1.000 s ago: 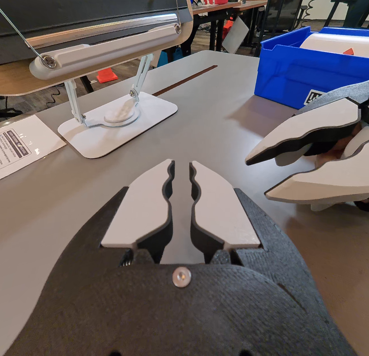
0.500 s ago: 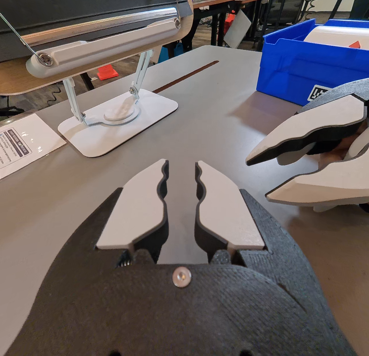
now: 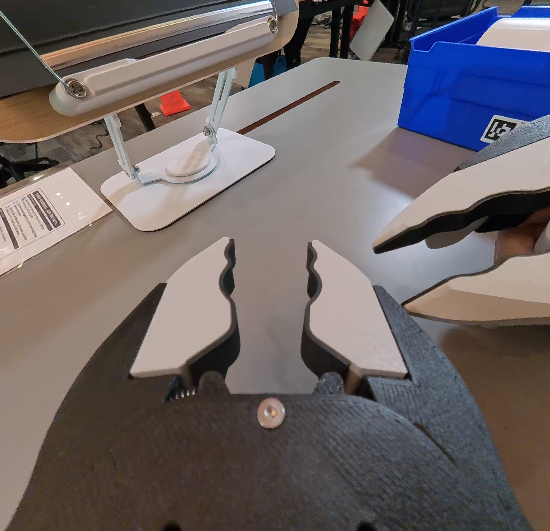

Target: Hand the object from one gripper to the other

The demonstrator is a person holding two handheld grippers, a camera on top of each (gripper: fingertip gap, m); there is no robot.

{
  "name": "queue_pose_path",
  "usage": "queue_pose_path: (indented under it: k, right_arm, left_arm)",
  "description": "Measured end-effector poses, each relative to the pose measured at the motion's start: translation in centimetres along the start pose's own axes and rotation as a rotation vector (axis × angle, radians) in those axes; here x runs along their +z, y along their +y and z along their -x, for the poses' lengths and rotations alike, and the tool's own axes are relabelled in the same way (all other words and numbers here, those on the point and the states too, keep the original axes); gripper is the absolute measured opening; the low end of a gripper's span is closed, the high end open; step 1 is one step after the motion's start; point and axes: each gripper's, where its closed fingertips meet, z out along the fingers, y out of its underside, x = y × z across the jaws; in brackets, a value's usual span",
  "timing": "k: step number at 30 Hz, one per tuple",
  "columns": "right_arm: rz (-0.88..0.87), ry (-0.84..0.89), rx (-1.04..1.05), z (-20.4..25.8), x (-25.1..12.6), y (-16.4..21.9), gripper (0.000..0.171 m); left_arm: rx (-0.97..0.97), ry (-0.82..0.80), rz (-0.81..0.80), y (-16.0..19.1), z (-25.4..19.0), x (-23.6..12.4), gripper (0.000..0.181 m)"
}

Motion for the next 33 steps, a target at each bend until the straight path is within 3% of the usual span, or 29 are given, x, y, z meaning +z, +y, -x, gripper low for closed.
queue_pose_path:
  k: [4,14,26,28,32,33]
  right_arm:
    - [0.007,0.003,-0.013,0.1,0.1,0.1,0.031]
    - [-0.005,0.003,0.012,-0.2,-0.1,0.0,0.032]
    - [-0.035,0.018,0.028,-0.5,-0.3,-0.4,0.041]
    - [-0.096,0.022,0.052,-0.6,-0.6,-1.2,0.052]
    - [-0.275,-0.034,0.192,0.7,-1.7,-4.6,0.077]
    - [-0.321,-0.041,0.221,1.1,-2.0,-5.4,0.08]
  left_arm:
    - [0.007,-0.014,0.004,0.0,0.1,0.0,0.052]
    - [-0.002,-0.105,0.02,0.2,1.2,0.2,0.086]
    - [-0.061,-0.143,0.037,0.5,2.2,0.2,0.096]
    - [-0.075,-0.124,0.044,0.6,2.1,0.2,0.08]
    - [-0.088,-0.057,0.047,0.7,1.5,0.0,0.0]
    - [-0.088,-0.082,0.054,0.8,1.7,0.0,0.0]
